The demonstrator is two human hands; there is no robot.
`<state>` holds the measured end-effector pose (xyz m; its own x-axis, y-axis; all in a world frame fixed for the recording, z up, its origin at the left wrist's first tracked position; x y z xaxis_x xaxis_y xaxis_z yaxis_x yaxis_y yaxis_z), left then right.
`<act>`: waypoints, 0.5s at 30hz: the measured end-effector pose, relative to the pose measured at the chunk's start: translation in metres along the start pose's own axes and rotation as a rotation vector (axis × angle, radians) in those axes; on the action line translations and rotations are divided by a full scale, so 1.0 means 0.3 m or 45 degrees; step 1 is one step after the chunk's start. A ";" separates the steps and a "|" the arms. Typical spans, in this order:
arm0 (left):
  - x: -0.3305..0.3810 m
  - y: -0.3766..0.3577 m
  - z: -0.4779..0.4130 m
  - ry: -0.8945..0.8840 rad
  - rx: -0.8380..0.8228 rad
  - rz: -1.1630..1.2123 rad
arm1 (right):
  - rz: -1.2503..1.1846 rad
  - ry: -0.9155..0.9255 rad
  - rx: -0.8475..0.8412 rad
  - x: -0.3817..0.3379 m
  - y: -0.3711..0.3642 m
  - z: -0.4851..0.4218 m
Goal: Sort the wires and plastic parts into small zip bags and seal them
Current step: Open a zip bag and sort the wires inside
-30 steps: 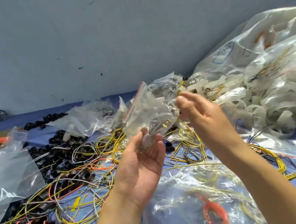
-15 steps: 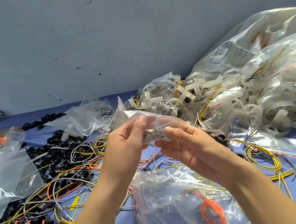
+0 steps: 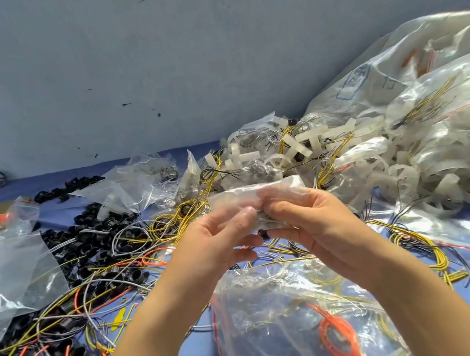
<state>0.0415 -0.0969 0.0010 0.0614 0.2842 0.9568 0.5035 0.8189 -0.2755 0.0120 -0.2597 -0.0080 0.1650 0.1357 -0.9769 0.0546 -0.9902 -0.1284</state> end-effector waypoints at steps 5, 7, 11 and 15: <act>-0.006 0.016 -0.010 -0.023 0.105 -0.051 | 0.229 0.019 0.048 -0.006 0.003 0.011; -0.006 0.013 -0.009 -0.009 0.114 -0.005 | 0.266 0.032 0.095 -0.005 -0.001 0.011; -0.003 0.006 0.003 0.016 -0.020 -0.031 | 0.224 0.029 0.076 -0.002 -0.004 0.019; 0.006 0.001 0.006 0.009 0.035 0.114 | 0.207 0.047 -0.057 -0.013 -0.005 0.035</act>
<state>0.0402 -0.0951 0.0025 0.1114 0.3534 0.9288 0.4716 0.8039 -0.3624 0.0009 -0.2592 -0.0059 0.2111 -0.0245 -0.9772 0.0678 -0.9969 0.0397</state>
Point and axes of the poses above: each hand's wrist, its own z-axis away from the middle knuckle, its own y-axis out of the back of the hand, x = y × z, the point moved 2 cm from there along -z, towards the middle knuckle, and after that the axes turned 11 degrees about z, right-handed, at the moved point
